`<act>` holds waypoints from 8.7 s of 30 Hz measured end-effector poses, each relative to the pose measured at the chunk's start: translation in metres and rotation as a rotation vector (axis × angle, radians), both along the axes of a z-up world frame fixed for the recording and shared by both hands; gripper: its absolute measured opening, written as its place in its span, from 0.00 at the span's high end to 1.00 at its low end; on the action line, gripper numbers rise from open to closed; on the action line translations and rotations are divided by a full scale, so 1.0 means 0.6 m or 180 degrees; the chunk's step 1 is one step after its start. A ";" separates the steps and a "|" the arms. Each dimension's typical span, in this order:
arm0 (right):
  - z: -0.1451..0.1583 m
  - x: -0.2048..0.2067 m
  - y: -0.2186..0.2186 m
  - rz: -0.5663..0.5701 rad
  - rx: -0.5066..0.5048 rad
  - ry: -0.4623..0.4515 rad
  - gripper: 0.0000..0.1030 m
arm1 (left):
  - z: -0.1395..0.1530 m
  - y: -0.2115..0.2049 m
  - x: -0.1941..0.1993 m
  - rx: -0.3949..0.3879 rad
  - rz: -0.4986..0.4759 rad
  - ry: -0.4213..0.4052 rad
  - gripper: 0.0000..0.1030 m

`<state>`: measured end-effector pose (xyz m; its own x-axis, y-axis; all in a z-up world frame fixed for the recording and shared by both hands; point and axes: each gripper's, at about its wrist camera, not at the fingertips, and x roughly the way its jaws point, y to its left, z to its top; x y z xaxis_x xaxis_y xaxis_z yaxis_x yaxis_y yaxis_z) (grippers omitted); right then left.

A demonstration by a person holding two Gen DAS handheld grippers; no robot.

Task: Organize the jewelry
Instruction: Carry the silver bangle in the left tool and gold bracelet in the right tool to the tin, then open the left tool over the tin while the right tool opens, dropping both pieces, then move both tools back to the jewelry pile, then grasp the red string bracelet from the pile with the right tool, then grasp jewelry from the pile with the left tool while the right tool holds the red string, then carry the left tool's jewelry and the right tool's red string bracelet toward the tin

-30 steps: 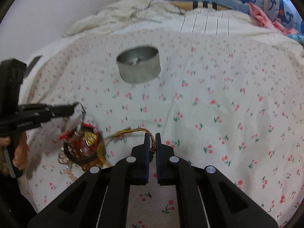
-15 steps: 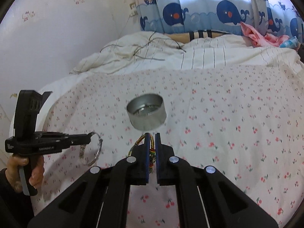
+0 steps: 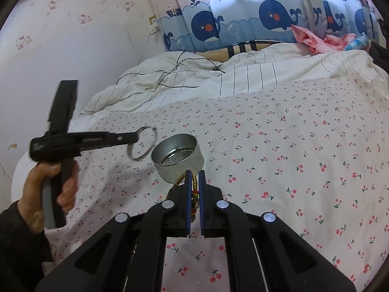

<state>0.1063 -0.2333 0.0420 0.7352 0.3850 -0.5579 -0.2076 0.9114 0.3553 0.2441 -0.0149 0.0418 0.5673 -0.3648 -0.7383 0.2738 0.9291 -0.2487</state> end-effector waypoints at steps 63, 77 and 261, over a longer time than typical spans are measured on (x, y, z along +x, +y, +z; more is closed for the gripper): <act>-0.009 0.123 0.108 -0.0050 -0.0420 0.0009 0.35 | -0.046 0.074 -0.082 0.0340 0.0427 0.0222 0.31; -0.040 -0.002 0.104 0.0184 -0.0441 0.0307 0.27 | -0.054 0.038 -0.162 0.0809 0.0468 -0.0194 0.23; -0.071 0.048 0.061 0.0477 0.0229 0.0766 0.90 | -0.085 -0.012 -0.199 0.0749 -0.1249 0.0515 0.90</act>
